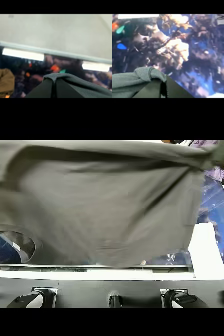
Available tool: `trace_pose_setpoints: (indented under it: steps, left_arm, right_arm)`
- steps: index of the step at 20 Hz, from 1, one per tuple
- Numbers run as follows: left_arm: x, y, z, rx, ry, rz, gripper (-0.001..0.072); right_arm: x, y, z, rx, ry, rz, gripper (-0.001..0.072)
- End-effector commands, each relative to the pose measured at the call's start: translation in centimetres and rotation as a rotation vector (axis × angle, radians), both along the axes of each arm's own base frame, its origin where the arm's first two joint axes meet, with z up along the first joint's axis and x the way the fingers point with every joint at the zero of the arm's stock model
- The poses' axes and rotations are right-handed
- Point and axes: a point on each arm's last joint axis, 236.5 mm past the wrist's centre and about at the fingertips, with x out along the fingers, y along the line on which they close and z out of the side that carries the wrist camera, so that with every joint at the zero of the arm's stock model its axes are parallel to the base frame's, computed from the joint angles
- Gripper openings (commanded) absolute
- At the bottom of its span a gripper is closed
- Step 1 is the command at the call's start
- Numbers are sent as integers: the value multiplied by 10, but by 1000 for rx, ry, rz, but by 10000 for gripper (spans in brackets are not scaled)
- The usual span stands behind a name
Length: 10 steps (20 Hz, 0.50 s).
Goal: Fold the clothes and pants, and hang the long-sleeved shirts on hangers.
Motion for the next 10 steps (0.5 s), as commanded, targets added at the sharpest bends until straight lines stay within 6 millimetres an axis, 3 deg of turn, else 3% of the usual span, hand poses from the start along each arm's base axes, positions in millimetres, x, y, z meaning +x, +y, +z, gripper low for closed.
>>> trace_pose_setpoints:
  steps: [1,3,5,8,10]
  left_arm:
    - [101,12,-88,23,194,-20,15]
    - [161,12,-159,6,313,-36,15]
    - [206,5,-232,-20,420,-58,16]
    - [246,-19,-323,-72,537,-101,16]
    - [256,-38,-373,-128,618,-111,16]
  right_arm:
    - [92,19,-54,5,34,1,33]
    - [141,29,-113,-5,112,-2,33]
    - [174,35,-186,2,233,-24,34]
    - [196,41,-293,-10,423,-42,34]
    - [201,45,-342,-15,506,-42,34]
